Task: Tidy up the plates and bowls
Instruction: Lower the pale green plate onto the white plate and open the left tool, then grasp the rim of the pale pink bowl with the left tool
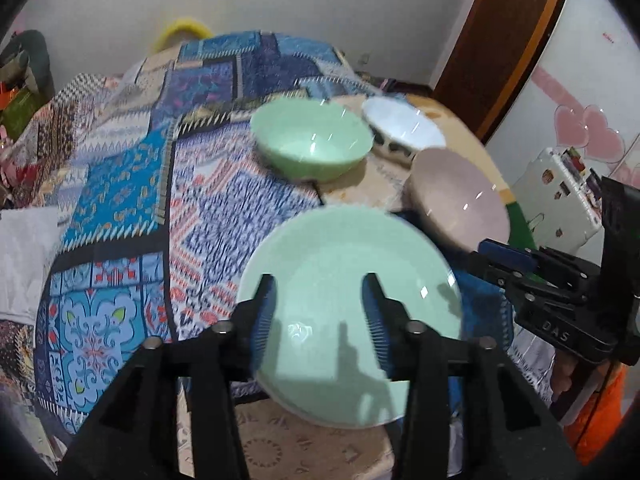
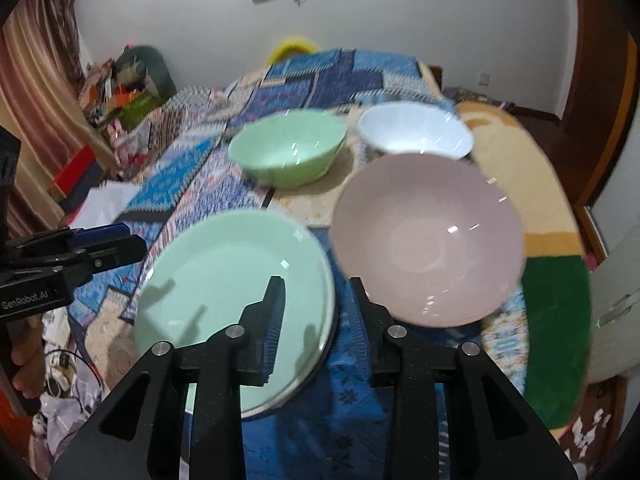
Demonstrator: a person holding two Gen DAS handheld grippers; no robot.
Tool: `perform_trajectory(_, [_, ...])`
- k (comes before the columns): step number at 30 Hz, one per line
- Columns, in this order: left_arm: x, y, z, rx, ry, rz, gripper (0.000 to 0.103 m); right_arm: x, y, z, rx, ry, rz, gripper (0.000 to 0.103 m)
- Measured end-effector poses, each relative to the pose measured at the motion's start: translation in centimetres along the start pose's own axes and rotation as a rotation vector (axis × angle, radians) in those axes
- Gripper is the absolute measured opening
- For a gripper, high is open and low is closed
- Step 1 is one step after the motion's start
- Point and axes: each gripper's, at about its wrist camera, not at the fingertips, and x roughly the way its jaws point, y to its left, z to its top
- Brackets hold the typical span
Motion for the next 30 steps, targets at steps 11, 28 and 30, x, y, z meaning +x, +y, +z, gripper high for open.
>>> perform_trajectory(11, [-0.3,-4.8,4.4,0.056,-0.110,-0.007,0.089,-3.4,-5.2,1.6,0.079,-0.121,-0.118,0.067])
perform_trajectory(28, [11.8,-8.7,7.1,0.080,0.052,-0.040,0.090,2.2,-11.8,0.0,0.235,-0.016,-0.131,0.068])
perform_trajectory(30, [12.6,-8.8,7.1,0.079,0.063,-0.043,0.088,2.8,-12.2,-0.2,0.252,-0.008,-0.120,0.060])
